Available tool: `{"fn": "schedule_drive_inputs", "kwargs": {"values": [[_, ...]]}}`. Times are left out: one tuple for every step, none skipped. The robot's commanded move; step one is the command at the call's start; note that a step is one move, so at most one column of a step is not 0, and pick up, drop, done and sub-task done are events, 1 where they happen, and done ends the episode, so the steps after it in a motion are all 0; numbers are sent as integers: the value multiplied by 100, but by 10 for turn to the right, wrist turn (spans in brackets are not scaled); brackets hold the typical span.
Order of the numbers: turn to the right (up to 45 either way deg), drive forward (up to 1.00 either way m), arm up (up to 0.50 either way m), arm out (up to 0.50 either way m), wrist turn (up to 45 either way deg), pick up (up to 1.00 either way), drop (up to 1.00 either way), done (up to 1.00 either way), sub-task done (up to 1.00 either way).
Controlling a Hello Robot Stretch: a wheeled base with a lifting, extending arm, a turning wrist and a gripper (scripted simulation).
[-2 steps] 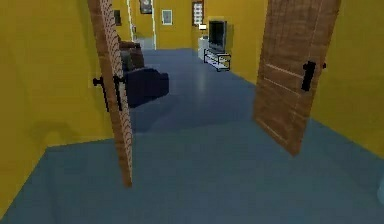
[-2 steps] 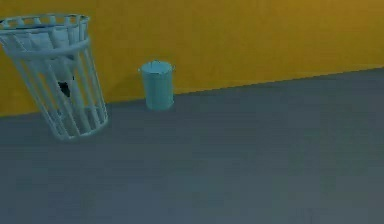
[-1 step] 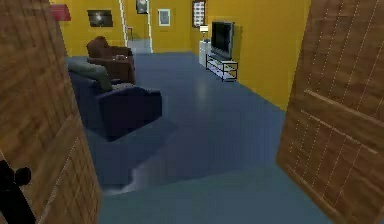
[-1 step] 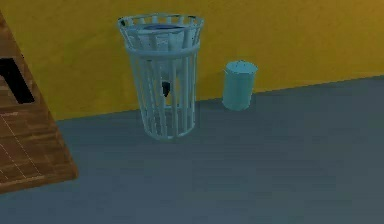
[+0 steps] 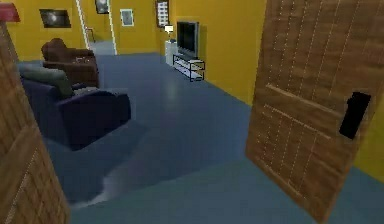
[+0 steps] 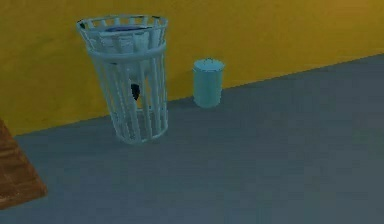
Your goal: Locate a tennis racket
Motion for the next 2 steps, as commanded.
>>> {"fn": "schedule_drive_inputs", "kwargs": {"values": [[0,35,0,0,0,0,0,0,0],[-60,0,0,0,0,0,0,0,0]]}}
